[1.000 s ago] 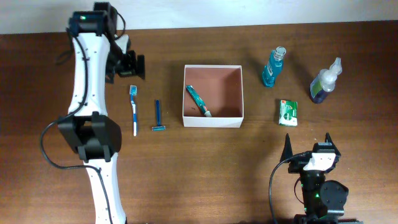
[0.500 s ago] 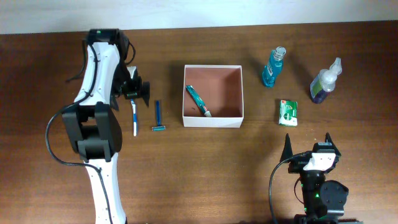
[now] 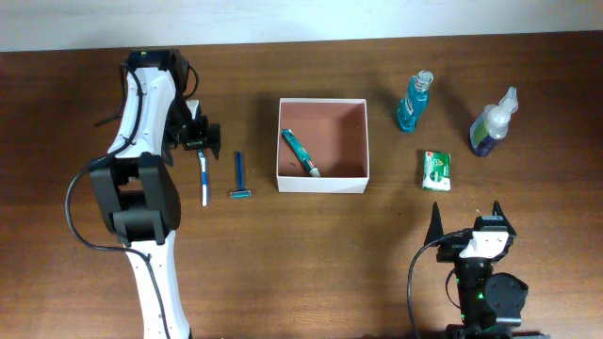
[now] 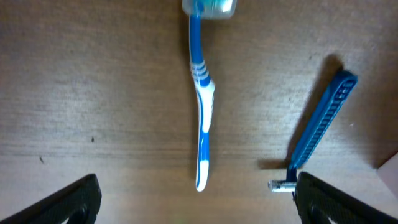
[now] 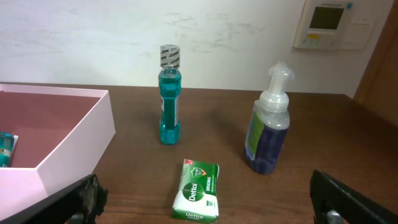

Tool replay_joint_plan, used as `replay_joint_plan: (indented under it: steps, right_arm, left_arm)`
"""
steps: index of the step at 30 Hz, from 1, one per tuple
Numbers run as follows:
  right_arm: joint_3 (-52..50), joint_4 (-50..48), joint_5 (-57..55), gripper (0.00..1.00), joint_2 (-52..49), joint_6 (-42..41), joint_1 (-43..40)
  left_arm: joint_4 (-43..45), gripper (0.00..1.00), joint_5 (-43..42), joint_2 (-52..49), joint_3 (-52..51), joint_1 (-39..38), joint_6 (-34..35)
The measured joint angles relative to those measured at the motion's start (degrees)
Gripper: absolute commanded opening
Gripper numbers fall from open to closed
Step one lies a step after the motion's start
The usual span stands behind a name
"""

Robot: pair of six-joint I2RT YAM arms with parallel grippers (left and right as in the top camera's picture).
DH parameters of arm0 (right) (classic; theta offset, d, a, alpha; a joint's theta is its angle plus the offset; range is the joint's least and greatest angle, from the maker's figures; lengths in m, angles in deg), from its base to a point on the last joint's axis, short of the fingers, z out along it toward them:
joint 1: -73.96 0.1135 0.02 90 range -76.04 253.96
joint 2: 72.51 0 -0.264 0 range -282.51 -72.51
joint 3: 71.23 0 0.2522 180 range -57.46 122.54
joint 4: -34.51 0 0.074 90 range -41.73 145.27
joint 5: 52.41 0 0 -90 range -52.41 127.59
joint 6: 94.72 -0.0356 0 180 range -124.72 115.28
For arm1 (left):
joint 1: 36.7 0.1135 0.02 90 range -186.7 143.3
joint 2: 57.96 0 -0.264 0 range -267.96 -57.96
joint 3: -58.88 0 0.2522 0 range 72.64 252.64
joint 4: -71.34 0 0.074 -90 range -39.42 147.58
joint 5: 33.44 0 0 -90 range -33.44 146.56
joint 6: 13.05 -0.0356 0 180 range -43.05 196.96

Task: Pack container
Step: 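Lower the left gripper and grasp the toothbrush handle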

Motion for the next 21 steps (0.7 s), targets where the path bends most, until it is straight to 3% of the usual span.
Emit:
replay_joint_plan:
  steps: [8,21]
  right_arm:
    - [0.0,0.0,0.0,0.98,0.0,0.0,0.0]
    - [0.0,0.0,0.0,0.98,0.0,0.0,0.0]
  left_arm:
    - [1.9,1.0,0.1,0.0,-0.2,-0.1,0.0]
    - [-5.1,0.99,0.1,0.0,-2.9,-0.1,0.0]
